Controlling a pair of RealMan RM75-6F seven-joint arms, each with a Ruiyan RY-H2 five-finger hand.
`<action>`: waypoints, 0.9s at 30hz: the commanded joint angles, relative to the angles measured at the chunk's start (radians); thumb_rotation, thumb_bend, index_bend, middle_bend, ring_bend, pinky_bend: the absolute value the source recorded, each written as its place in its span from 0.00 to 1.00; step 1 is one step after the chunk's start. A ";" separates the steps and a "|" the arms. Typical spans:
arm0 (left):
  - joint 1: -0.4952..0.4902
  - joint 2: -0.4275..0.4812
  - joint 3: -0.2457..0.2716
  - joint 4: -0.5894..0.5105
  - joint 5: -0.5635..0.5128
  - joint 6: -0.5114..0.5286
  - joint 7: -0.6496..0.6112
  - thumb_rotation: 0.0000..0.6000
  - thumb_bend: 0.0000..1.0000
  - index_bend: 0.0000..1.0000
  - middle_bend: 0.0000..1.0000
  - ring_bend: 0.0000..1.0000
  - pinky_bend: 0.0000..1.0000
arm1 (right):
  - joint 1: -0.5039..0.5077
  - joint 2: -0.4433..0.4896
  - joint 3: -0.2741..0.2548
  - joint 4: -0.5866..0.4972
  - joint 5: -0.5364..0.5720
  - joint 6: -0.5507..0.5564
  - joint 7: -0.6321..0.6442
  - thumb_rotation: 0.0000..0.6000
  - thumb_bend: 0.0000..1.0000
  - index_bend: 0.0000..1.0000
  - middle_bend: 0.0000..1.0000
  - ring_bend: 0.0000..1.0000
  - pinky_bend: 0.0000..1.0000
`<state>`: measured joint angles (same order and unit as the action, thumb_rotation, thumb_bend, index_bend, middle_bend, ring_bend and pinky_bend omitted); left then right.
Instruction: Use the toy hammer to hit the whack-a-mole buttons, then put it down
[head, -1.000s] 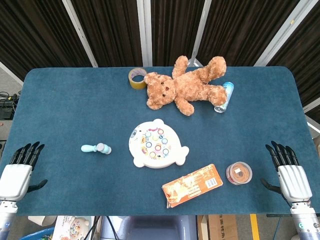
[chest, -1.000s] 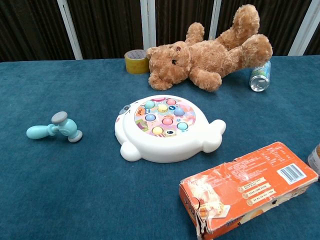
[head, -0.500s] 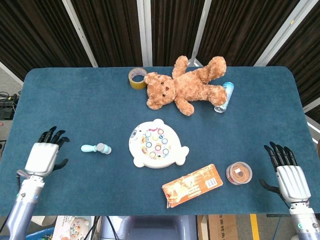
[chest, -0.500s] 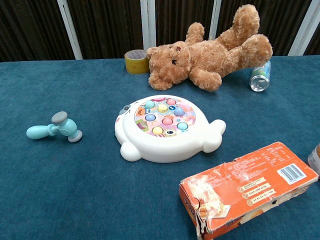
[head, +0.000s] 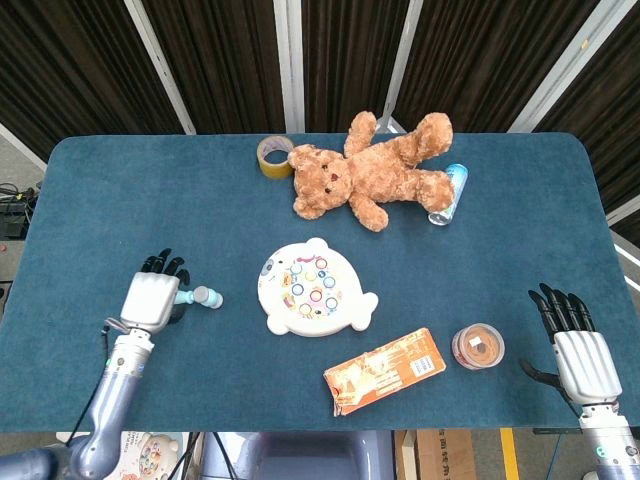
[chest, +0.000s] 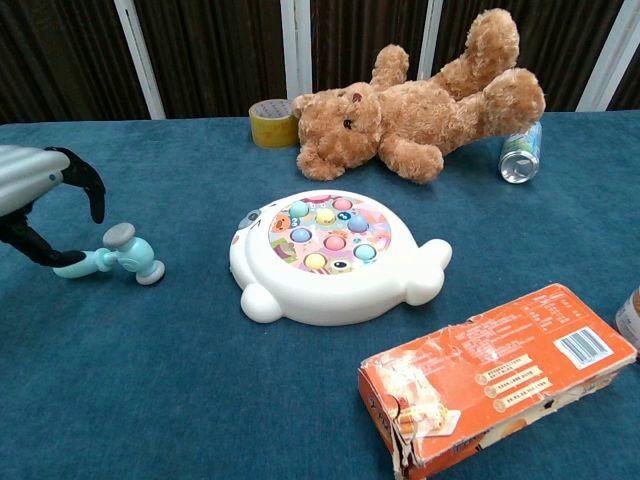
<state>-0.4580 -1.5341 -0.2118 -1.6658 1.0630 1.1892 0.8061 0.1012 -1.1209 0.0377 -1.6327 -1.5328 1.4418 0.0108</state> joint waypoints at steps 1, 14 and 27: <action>-0.021 -0.035 -0.001 0.028 -0.028 0.010 0.022 1.00 0.32 0.47 0.21 0.07 0.18 | 0.000 0.001 0.000 0.000 0.001 0.000 0.001 1.00 0.19 0.00 0.00 0.00 0.00; -0.053 -0.092 0.023 0.084 -0.064 0.024 0.018 1.00 0.34 0.48 0.22 0.07 0.18 | 0.001 0.002 0.001 -0.003 0.004 -0.003 0.005 1.00 0.19 0.00 0.00 0.00 0.00; -0.076 -0.122 0.028 0.118 -0.094 0.033 0.017 1.00 0.35 0.48 0.22 0.07 0.19 | 0.001 0.002 0.000 -0.005 0.004 -0.004 0.004 1.00 0.19 0.00 0.00 0.00 0.00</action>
<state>-0.5323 -1.6550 -0.1841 -1.5491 0.9706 1.2214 0.8226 0.1022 -1.1194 0.0379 -1.6377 -1.5283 1.4378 0.0146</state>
